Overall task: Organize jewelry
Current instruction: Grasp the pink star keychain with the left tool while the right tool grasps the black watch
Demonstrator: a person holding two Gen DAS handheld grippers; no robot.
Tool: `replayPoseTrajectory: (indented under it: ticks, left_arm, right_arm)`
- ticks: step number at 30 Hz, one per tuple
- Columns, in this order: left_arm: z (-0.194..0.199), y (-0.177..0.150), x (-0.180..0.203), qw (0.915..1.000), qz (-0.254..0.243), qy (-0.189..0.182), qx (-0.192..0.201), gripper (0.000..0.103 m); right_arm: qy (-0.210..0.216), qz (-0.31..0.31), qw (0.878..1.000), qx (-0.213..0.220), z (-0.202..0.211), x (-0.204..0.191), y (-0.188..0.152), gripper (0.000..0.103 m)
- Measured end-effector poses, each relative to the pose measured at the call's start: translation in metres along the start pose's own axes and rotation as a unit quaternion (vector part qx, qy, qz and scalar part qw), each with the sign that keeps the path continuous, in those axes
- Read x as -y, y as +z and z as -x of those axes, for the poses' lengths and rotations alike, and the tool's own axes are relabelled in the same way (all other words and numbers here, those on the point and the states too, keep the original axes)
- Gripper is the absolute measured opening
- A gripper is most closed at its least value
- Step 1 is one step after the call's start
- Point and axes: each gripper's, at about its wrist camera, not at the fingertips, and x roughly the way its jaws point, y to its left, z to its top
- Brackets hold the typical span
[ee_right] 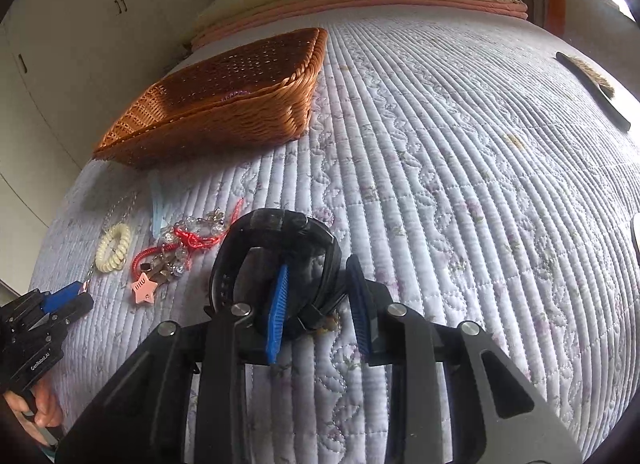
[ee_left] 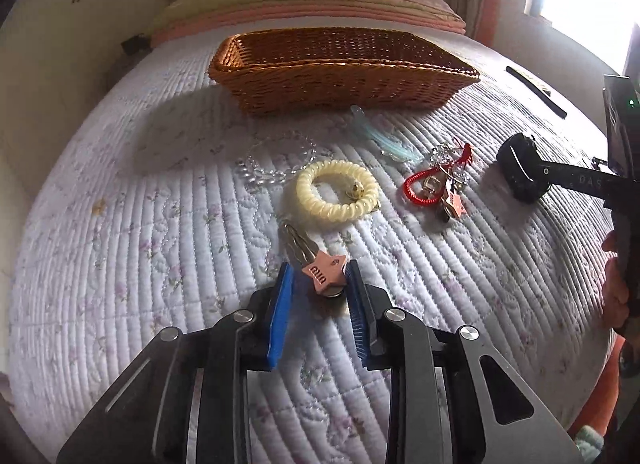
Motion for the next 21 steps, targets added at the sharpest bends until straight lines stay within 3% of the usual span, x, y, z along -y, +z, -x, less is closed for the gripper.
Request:
replayPoseTrajectory:
  ticks: [5,9,11,14,17,21]
  left_arm:
    - [0.004,-0.006,-0.013,0.9998,0.013,-0.013,0.002,0.027]
    - [0.004,-0.005,-0.014,0.9985,0.047,-0.028,0.011,0.044]
    - [0.001,-0.003,-0.01,0.9985,0.05,-0.016,0.016,0.043]
    - [-0.003,-0.002,-0.007,0.9983,0.052,0.022,0.017,0.025]
    - [0.0,-0.005,-0.009,0.998,0.053,0.024,0.025,0.022]
    - [0.009,-0.011,-0.006,0.9978,0.048,0.016,0.043,0.021]
  right_arm:
    - [0.006,-0.014,1.0,-0.005,0.0,0.004,-0.001,0.026]
    - [0.0,-0.027,0.999,-0.016,-0.003,0.004,0.002,0.026]
    - [-0.007,-0.027,0.999,-0.019,-0.004,0.002,0.004,0.026]
    - [-0.02,-0.009,1.0,-0.014,-0.005,-0.003,0.003,0.026]
    - [-0.023,0.002,1.0,0.002,-0.001,-0.005,-0.003,0.024]
    - [0.006,-0.018,1.0,0.01,0.006,0.001,-0.008,0.022]
